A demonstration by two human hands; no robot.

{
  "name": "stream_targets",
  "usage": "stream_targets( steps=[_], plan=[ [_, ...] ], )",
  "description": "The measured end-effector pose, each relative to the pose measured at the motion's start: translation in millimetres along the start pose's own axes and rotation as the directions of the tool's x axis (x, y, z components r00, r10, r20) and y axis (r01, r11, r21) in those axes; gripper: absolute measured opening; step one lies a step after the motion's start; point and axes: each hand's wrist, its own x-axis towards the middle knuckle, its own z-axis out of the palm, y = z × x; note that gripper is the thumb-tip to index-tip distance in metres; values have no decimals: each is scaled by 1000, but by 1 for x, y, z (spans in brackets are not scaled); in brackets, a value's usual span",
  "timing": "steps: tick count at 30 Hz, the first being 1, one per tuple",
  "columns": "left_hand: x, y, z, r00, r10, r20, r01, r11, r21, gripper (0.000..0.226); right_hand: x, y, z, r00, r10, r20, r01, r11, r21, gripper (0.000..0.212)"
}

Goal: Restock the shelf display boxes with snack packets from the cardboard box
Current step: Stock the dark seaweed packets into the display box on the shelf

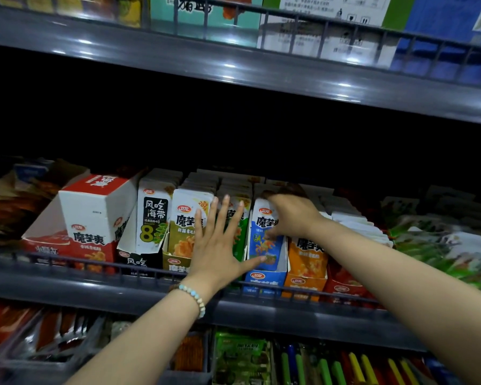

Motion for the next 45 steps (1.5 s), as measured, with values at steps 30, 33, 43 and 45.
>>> stream_targets(
  steps=[30, 33, 43, 45],
  plan=[
    [-1, 1, 0, 1000, -8, -8, 8, 1000, -13, 102, 2, 10, -5, 996, 55, 76, -67, 985, 161, 86],
    [-3, 7, -4, 1000, -19, -10, 19, 999, -40, 100, -3, 26, -23, 993, 80, 91, -102, 959, 265, 83],
    [-5, 60, -5, 991, -23, 129, 40, 990, -135, 102, -38, 67, -31, 982, 19, 186, -53, 983, 174, 95],
    [-6, 66, 0, 986, -42, 160, 64, 989, -134, 103, -38, 67, -26, 986, 28, 164, -61, 978, 198, 96]
  ],
)
